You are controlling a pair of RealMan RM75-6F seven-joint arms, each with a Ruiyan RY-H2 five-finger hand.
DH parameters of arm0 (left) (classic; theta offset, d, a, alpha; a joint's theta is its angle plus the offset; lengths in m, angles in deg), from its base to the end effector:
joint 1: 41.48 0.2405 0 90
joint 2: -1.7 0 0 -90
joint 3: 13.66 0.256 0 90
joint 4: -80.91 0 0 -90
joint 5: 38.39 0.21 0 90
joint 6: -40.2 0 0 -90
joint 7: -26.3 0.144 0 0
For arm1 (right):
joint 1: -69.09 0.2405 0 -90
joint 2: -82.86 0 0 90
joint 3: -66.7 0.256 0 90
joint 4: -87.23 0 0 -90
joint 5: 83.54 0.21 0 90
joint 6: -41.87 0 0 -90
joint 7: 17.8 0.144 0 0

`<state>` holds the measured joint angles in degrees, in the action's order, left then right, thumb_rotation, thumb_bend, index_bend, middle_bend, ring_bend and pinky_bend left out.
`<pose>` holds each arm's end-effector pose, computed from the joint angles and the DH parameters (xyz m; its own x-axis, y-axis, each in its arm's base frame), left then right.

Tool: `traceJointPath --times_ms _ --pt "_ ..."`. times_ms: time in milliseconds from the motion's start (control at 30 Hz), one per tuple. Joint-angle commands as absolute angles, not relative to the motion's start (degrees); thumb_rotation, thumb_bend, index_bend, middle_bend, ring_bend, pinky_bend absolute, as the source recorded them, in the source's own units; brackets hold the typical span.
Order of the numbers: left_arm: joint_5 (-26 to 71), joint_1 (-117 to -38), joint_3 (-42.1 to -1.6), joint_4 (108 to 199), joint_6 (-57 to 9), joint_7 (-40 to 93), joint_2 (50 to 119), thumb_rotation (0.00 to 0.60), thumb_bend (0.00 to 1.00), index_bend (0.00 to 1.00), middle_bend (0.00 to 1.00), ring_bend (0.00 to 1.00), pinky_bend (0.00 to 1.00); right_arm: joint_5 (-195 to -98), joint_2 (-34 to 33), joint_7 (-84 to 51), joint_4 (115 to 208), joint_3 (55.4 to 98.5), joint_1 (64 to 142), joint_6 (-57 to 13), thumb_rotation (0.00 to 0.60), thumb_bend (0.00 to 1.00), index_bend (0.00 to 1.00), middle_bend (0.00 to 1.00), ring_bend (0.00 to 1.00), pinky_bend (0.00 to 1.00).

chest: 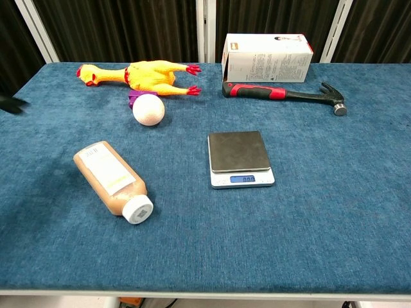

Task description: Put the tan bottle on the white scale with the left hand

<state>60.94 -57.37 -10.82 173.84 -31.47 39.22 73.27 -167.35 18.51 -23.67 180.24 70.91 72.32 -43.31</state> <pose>-0.2472 0.1974 0.0635 0.5695 0.1627 0.8057 0.7654 -0.4624 -0.4476 -0.3163 -0.1767 0.1623 0.4693 0.0056 0.8830 -0.8819 0.0525 0.4684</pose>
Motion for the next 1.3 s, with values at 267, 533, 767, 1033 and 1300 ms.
traceJointPath --times_ms 267,533,767,1033,1300 --pt "64.24 -66.45 -11.62 168.99 -22.41 39.25 83.2 0.6 0.02 0.02 0.05 0.0 0.02 -166.56 19.62 -23.32 180.83 70.84 71.61 -43.61 0.6 0.27 0.0 0.0 0.0 0.0" --pt "62.3 -71.46 -13.39 165.95 -17.5 38.51 86.4 0.6 0.09 0.02 0.05 0.0 0.02 -165.58 19.72 -23.08 180.62 71.08 71.95 -42.47 0.6 0.28 0.0 0.0 0.0 0.0" --pt "55.6 -73.82 -14.5 166.81 -10.71 44.57 85.48 0.6 0.2 0.02 0.05 0.0 0.02 -164.79 19.49 -22.61 179.9 71.32 72.14 -41.8 0.6 0.28 0.0 0.0 0.0 0.0" --pt "53.08 -75.04 -14.45 166.98 -9.96 46.9 86.19 0.6 0.25 0.18 0.17 0.02 0.13 -163.53 19.34 -22.54 179.8 71.36 72.37 -40.48 0.6 0.3 0.0 0.0 0.0 0.0" --pt "58.06 -75.38 -12.94 161.76 -16.24 42.09 89.67 0.6 0.25 0.43 0.44 0.27 0.35 -162.69 19.33 -22.71 179.94 71.35 72.43 -39.79 0.6 0.3 0.0 0.0 0.0 0.0"
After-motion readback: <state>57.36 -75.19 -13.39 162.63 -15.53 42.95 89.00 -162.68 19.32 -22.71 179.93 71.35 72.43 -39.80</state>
